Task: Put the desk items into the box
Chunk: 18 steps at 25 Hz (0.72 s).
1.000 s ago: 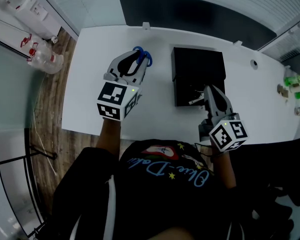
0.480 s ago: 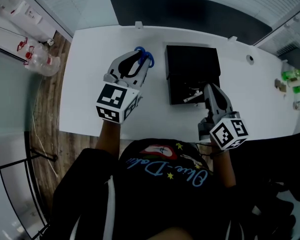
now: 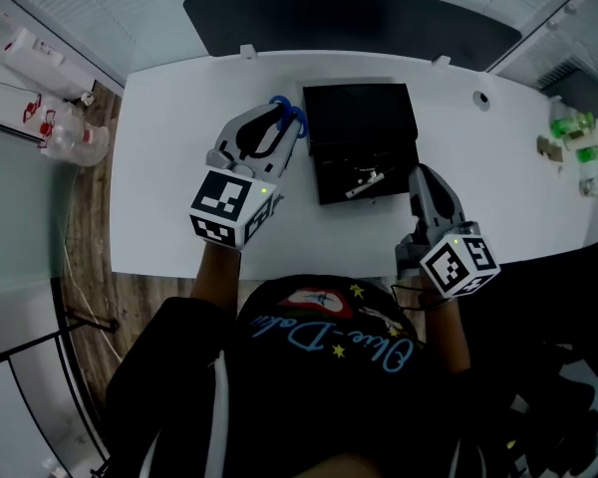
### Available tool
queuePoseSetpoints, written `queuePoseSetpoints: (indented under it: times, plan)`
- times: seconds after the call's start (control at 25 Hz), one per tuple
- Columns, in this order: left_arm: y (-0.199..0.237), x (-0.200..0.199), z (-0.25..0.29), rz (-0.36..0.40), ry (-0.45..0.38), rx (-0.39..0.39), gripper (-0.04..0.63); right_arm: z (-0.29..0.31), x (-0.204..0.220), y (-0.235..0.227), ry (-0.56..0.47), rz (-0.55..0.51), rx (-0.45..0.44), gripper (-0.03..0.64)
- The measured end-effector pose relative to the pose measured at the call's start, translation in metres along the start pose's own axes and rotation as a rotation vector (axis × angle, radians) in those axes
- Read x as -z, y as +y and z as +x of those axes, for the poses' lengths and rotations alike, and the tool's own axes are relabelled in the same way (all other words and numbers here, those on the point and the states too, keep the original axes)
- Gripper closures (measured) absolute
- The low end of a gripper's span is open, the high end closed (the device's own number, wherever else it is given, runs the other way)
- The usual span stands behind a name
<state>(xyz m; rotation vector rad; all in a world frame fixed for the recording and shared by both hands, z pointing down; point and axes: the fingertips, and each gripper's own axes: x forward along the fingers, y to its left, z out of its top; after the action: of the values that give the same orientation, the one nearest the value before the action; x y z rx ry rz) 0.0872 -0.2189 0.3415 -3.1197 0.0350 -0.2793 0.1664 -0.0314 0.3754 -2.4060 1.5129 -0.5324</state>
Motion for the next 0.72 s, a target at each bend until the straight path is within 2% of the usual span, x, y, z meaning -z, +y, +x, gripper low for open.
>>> queuePoseSetpoints:
  times: [0.72]
  plan:
    - [-0.072, 0.028, 0.047, 0.031, 0.089, 0.166, 0.515, -0.056, -0.013, -0.054, -0.03, 0.033, 0.111, 0.597]
